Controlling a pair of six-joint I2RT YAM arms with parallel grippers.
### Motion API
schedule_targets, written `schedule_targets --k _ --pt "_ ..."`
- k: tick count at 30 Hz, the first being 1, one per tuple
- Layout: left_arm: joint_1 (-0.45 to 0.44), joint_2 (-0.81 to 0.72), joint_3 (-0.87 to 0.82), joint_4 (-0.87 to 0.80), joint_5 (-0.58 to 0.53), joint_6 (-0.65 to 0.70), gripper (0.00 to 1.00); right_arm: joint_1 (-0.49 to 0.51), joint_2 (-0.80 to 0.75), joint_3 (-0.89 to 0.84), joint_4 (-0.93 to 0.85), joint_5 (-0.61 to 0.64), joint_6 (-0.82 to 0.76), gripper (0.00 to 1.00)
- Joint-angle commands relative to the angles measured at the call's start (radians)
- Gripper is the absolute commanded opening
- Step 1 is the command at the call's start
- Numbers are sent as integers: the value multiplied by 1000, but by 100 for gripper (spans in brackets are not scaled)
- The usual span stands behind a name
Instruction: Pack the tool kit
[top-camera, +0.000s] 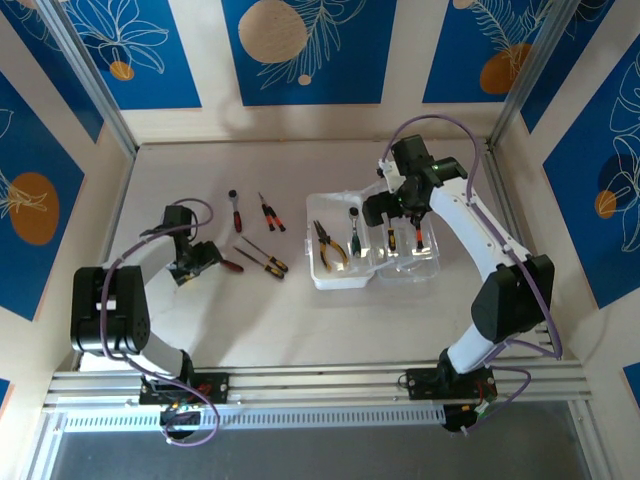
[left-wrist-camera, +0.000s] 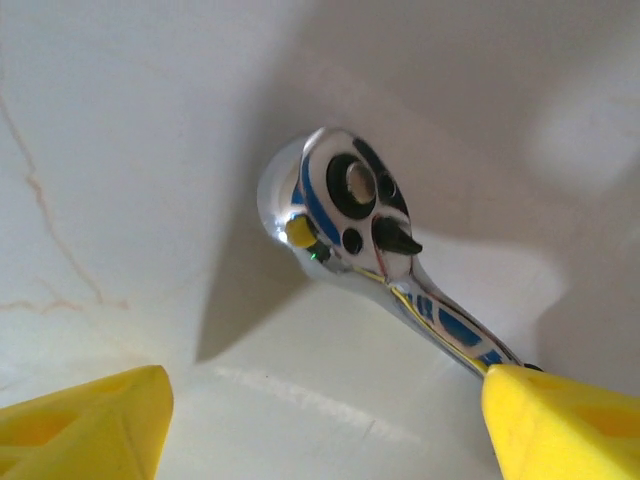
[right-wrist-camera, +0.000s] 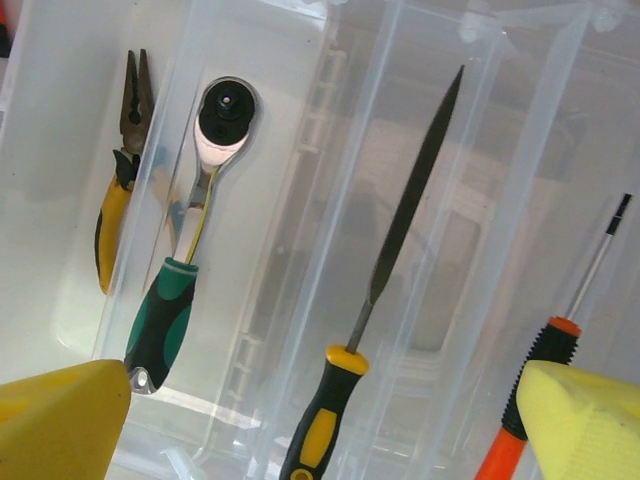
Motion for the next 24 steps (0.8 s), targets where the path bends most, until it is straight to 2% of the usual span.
schedule_targets --k 1,6,12,20,24 --pt "16 48 34 44 10 -10 77 12 12 5 0 -29 5 99" --pt "22 105 62 71 21 -11 69 20 19 14 -10 -26 2 99" --pt "25 101 97 75 63 7 62 22 18 19 -15 -25 -3 99" --pt "24 43 144 44 78 62 64 23 39 16 -11 -31 1 99" --pt "29 81 179 19 46 66 65 29 45 19 -4 -40 4 99"
